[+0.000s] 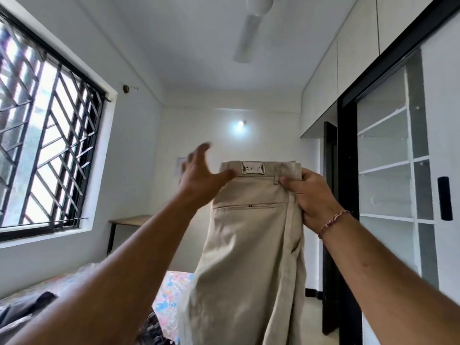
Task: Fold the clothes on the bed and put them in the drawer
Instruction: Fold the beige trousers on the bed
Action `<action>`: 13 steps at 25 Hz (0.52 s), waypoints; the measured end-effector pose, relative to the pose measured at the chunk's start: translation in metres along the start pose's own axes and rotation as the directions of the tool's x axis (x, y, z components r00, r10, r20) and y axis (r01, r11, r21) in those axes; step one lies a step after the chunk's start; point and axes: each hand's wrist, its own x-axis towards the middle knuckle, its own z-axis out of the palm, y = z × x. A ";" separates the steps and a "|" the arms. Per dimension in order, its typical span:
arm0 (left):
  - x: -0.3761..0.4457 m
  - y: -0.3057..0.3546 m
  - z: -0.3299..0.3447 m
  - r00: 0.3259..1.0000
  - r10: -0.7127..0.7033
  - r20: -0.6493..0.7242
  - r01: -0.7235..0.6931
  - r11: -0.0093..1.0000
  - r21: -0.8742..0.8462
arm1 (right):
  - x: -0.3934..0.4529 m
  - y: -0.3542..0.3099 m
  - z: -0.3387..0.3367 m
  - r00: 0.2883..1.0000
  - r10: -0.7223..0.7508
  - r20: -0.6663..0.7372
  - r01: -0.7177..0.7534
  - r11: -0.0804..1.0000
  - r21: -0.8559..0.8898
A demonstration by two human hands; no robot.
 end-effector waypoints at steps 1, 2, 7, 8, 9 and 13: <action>-0.004 -0.015 -0.007 0.979 -0.119 0.163 0.147 0.975 -0.168 | 0.000 0.004 -0.003 1.000 0.007 0.029 -0.008 0.999 0.040; -0.008 -0.032 -0.008 0.907 -0.188 0.378 0.309 0.905 -0.292 | 0.001 0.008 -0.007 0.998 0.027 0.058 -0.030 0.998 0.055; -0.024 -0.080 0.050 0.938 -0.234 0.256 0.325 0.850 -0.414 | 0.004 0.064 -0.042 0.975 0.177 0.132 -0.123 0.931 -0.342; -0.023 -0.093 0.068 0.933 -0.262 0.247 0.343 0.852 -0.394 | 0.005 0.084 -0.053 0.965 0.234 0.122 -0.144 0.856 -0.496; -0.023 -0.105 0.090 0.916 -0.282 0.287 0.376 0.854 -0.360 | 0.006 0.106 -0.071 0.952 0.295 0.078 -0.189 0.772 -0.607; -0.007 -0.091 0.186 0.846 -0.242 0.475 0.341 0.931 -0.133 | 0.002 0.115 -0.150 0.923 0.351 -0.160 -0.360 0.635 -0.684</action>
